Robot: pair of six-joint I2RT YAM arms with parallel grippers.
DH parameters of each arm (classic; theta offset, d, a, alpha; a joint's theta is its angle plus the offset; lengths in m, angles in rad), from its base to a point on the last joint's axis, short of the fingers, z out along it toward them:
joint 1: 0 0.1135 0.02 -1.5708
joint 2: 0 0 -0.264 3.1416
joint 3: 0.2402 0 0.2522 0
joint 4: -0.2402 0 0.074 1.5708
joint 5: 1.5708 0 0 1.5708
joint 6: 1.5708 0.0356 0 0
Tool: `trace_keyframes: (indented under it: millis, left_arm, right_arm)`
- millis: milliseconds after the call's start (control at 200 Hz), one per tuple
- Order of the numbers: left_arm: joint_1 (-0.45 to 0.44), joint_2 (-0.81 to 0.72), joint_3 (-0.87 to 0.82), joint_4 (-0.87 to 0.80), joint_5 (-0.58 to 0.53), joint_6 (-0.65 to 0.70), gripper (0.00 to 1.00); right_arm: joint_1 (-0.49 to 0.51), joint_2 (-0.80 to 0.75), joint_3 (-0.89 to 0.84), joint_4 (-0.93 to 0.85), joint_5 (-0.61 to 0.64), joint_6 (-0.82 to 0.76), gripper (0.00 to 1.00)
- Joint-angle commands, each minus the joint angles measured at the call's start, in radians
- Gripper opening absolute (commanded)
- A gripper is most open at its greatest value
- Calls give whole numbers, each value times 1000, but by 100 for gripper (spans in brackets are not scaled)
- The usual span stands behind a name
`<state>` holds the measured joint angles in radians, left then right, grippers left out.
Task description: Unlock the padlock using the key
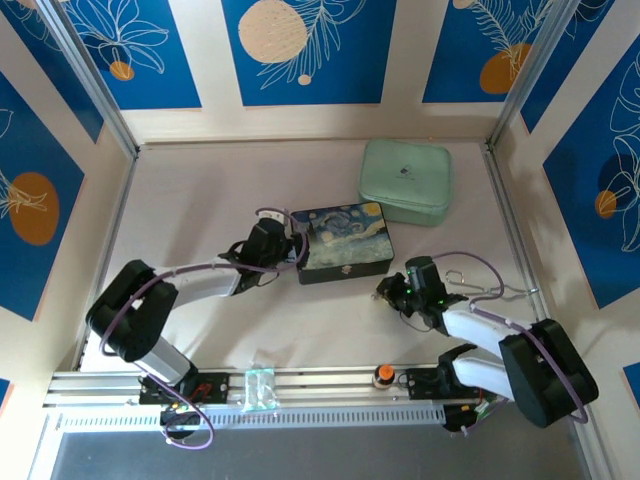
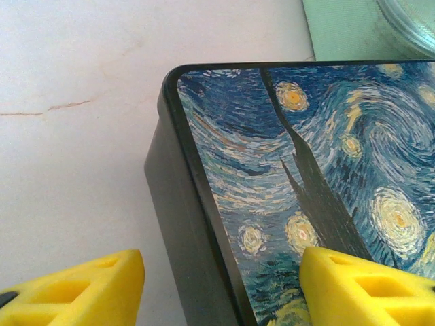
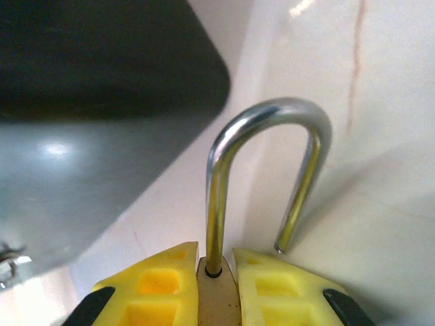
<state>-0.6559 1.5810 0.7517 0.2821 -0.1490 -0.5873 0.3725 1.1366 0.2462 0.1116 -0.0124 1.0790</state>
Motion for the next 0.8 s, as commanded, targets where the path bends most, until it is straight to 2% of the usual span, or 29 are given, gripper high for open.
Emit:
trace_keyframes:
  millis: [0,65,215,300,365,670,795]
  left_arm:
    - [36,77,17,-168,28,53,64]
    - [52,98,42,-167,39,62,64]
    - [91,114,101,-182,72,85,67]
    - [95,94,130,-204,72,99,69]
    - [96,78,150,-220,78,108,71]
    - [96,-50,173,-266,97,128,79]
    - [98,-109,172,-297,92,136,81]
  right_arm:
    - [-40,21,91,-291,-261,-207,6]
    - [-55,74,152,-394,-283,-258,7]
    - [-73,215,242,-515,-353,-347,9]
    - [-68,238,272,-571,-312,-363,9]
    - [-66,241,294,-622,-258,-380,14]
    - [-23,315,386,-707,-193,-392,29]
    - [-4,325,417,-742,-162,-400,31]
